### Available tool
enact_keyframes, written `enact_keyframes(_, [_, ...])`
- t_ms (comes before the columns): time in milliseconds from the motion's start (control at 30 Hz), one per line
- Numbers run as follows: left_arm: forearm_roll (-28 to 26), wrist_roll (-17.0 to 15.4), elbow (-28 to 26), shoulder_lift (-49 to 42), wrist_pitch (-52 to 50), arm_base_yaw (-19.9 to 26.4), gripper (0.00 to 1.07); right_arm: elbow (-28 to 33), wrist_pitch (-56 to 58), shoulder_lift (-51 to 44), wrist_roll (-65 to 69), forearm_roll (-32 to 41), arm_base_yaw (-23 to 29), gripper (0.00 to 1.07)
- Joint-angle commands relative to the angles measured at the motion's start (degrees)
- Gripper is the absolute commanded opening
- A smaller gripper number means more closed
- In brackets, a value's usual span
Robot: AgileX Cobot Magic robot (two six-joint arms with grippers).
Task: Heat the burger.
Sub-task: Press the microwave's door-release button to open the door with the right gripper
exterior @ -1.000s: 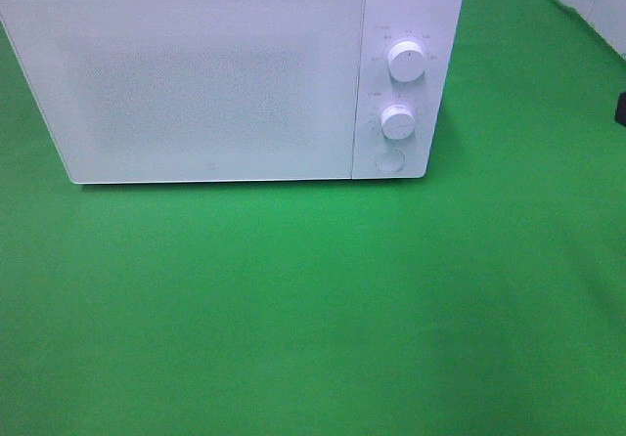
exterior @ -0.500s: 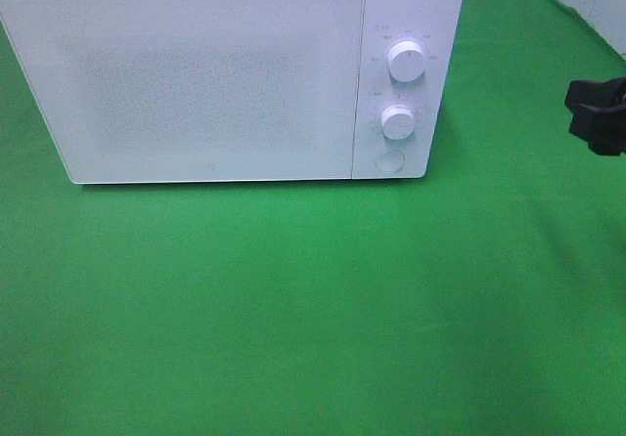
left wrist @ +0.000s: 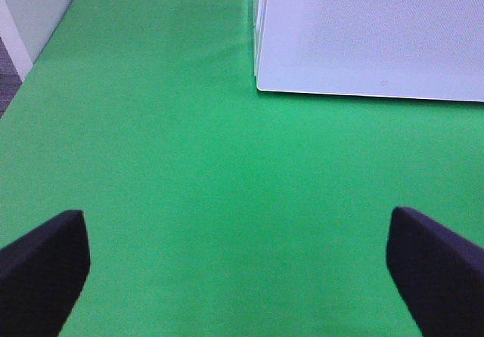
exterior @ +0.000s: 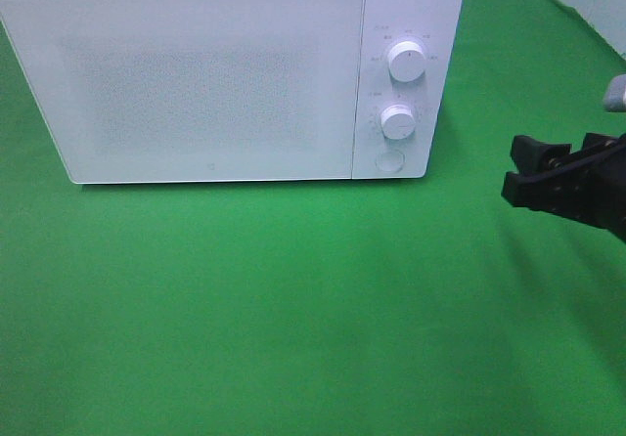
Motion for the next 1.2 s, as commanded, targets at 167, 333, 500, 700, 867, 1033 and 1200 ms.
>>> enact_keyframes(167, [-0.4,0.0,0.2,-0.3,-0.3,-0.3,1.00,0.1,-11.1,5.7,-3.8,16.1,11.9,0.68])
enact_keyframes(333, [-0.4,0.0,0.2,-0.3,-0.3,-0.3,1.00,-0.5,-14.3,8.4,-4.0,21.5,17.8,0.68])
enact_keyframes(500, [-0.4,0.0,0.2,-0.3,-0.3,-0.3,1.00,-3.4,-14.2,11.6,-4.5,23.5,22.7,0.68])
enact_keyframes(700, [-0.4,0.0,0.2,-0.3,-0.3,-0.3,1.00,-6.9,-13.2,14.7,-4.1,23.4,24.6,0.68])
enact_keyframes(867, [-0.4,0.0,0.2,-0.3,-0.3,-0.3,1.00,-8.4,-12.4,14.9,6.1,23.4,24.6,0.68])
enact_keyframes(1033, [-0.4,0.0,0.2,-0.3,-0.3,-0.3,1.00,-8.4,-12.1,15.0,22.2,23.1,24.6,0.64])
enact_keyframes(1200, [-0.4,0.0,0.2,-0.3,-0.3,-0.3,1.00,-8.4,-11.1,15.0,36.7,22.9,24.6,0.55])
